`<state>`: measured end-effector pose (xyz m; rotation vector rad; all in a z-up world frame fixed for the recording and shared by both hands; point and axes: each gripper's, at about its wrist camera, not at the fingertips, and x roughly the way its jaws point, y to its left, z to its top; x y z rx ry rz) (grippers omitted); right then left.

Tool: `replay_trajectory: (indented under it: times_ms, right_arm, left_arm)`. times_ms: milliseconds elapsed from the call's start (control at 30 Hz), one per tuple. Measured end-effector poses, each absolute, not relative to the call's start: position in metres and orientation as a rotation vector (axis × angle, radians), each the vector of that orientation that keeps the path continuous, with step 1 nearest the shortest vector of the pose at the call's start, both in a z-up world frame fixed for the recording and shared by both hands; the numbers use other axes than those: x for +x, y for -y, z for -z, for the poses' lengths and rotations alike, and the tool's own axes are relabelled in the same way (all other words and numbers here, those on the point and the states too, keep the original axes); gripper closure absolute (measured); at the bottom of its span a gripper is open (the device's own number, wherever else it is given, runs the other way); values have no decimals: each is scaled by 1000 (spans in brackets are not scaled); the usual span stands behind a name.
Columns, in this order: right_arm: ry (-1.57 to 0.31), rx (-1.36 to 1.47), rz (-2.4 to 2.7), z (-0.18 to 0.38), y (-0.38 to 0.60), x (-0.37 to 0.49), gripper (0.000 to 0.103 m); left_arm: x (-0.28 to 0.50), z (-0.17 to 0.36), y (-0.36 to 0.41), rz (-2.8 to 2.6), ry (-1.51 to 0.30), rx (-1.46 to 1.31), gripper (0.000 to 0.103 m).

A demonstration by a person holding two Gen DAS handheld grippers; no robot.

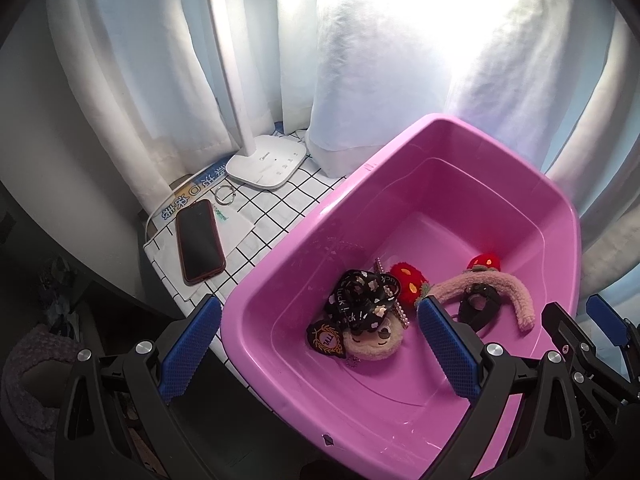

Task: Organize jewelry

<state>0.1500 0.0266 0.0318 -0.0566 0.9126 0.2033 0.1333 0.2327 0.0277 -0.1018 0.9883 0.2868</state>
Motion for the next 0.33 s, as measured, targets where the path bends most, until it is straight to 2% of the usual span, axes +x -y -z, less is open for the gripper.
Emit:
replay_trajectory:
  times_ms: [333]
  right_arm:
    - [-912,-47,-196,-32,-27,151,37]
  left_arm:
    - [133,-28,-233,-268,-997,-136,6]
